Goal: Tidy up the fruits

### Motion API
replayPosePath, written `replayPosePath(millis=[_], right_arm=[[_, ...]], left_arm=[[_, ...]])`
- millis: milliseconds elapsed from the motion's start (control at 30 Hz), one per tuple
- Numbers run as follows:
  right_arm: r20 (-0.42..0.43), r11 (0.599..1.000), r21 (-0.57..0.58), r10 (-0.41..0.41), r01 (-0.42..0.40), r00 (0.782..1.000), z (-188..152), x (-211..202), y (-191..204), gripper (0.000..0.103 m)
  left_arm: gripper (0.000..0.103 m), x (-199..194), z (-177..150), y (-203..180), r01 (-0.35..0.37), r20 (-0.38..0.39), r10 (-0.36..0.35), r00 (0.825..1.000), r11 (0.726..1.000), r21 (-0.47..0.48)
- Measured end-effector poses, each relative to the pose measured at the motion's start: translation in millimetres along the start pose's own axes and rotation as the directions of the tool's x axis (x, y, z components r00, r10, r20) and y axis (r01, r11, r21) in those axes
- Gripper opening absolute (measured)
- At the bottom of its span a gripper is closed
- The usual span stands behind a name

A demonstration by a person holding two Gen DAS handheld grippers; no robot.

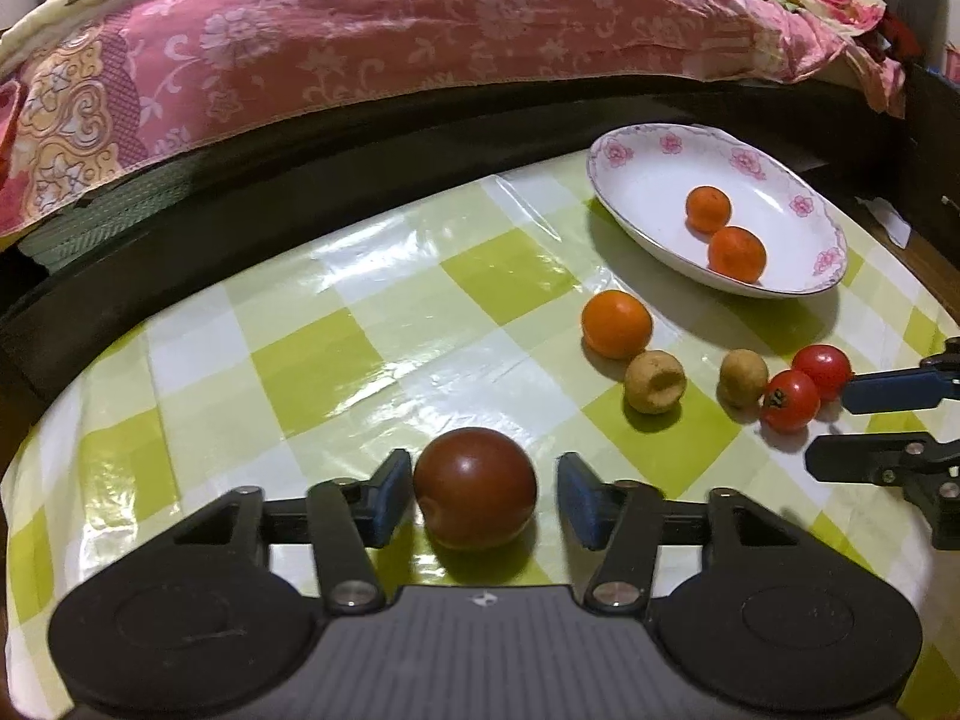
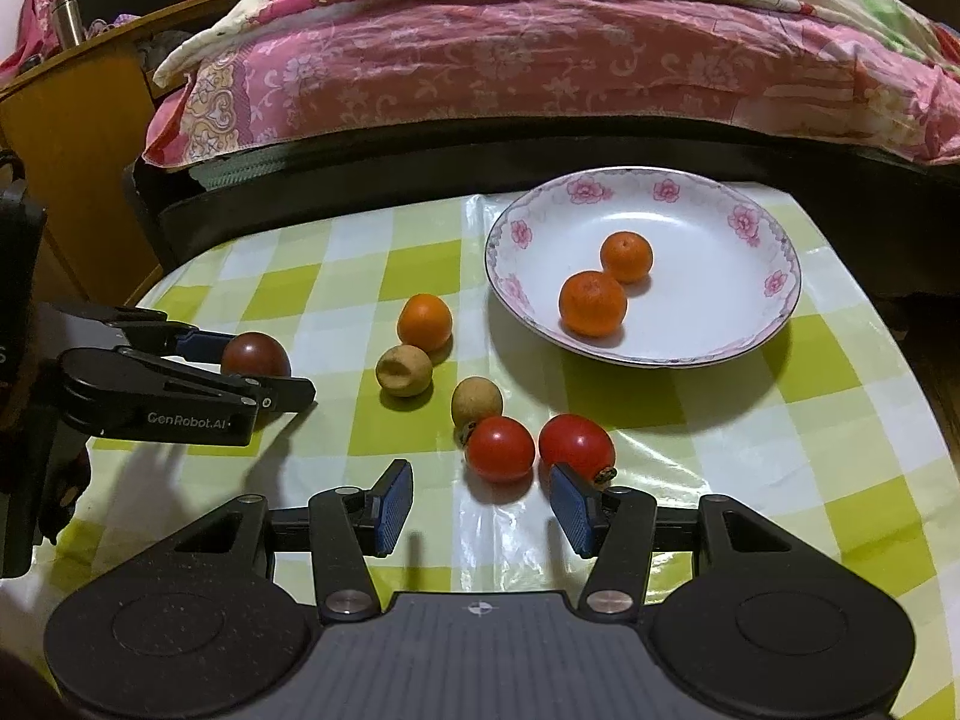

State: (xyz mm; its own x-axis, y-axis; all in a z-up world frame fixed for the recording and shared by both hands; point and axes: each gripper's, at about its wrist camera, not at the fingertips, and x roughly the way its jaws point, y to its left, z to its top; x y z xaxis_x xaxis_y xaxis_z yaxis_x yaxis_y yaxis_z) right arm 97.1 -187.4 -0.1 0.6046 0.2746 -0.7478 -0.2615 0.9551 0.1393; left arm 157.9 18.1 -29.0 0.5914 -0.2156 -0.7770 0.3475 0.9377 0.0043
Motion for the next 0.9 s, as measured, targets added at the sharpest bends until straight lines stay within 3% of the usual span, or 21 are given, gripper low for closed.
replayPosePath(millis=[167,567,900], right_arm=[[0.018,1.0,0.005,-0.011,0.011,1.0,0.5,-3.0,-3.8,0.048],[0.04,0.993,-0.06,-0.104,0.106,0.994,5.9,-3.7,-31.1,0.047],[-0.01,0.985,-0.163,-0.058,0.056,0.998,8.4,7.6,-32.1,0.043]], left_arm=[[0.049,-3.8,-0.1,-1.7,-0.003,0.005,0.003,1.0,1.0,0.015],[0.047,-12.6,0.0,-8.4,0.133,-0.042,-0.133,0.99,0.991,-0.001],[0.047,-11.2,0.3,-13.0,0.17,-0.057,-0.17,0.984,0.985,-0.004]])
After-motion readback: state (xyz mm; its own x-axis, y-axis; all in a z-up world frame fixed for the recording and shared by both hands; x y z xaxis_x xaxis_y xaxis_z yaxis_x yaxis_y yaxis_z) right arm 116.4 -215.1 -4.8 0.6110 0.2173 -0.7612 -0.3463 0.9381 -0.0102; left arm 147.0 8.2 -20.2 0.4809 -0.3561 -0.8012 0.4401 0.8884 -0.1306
